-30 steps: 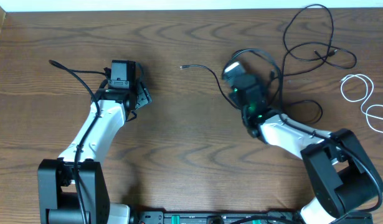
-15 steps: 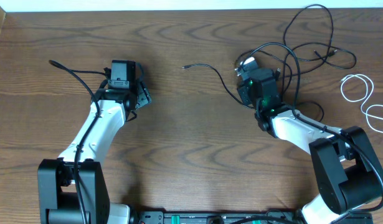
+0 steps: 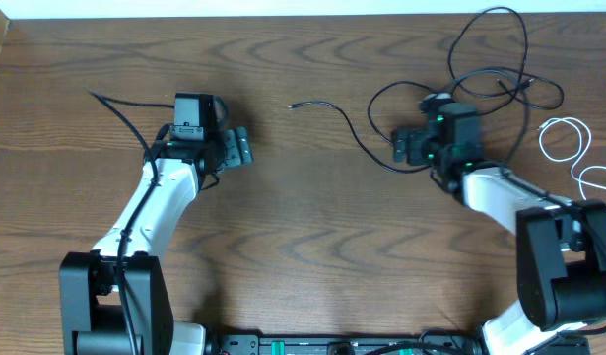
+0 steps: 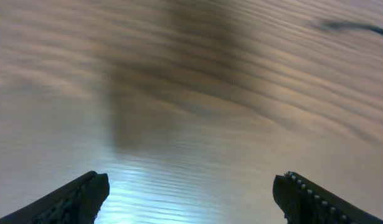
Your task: Untangle cables
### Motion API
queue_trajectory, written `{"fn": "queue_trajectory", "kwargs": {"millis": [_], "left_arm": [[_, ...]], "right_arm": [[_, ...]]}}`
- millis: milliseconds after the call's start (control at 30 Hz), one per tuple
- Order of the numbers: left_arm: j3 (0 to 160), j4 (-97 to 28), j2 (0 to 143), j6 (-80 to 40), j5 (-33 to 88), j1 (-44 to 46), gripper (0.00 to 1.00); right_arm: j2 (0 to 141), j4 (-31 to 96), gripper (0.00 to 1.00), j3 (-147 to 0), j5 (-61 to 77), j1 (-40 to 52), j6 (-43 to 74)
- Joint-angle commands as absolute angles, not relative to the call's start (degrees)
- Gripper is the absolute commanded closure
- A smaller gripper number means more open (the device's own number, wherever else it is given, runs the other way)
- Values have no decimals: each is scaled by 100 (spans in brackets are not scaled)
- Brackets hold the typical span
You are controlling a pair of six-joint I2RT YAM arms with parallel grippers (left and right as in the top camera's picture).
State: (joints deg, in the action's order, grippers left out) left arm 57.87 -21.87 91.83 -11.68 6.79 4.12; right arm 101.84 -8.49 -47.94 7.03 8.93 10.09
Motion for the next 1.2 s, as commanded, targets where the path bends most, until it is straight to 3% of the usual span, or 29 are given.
{"fn": "queue_trajectory", "kwargs": {"millis": [0,33,67,233,500,1167], "left_arm": [[5819,-2178,9174,-23,2340,392,10],[5819,-2206,9174,-23,2333,392,10],[5819,-2196,9174,-23,2333,392,2],[5819,-2198,9174,-23,2335,392,2],[5819,-2198,9174,-23,2335,392,2],[5819,-2198,9174,-23,2335,392,2]], "right_arm": [[10224,-377,1,-4801,1219,458,1782],[10224,-106,1,-4801,1216,311,1778],[10224,25,1,-4799,1216,257,1778],[10228,401,1,-4794,1199,207,1802],[10243,233,1,-4783,1219,349,2998],[10243,128,1,-4783,1216,342,3015]]}}
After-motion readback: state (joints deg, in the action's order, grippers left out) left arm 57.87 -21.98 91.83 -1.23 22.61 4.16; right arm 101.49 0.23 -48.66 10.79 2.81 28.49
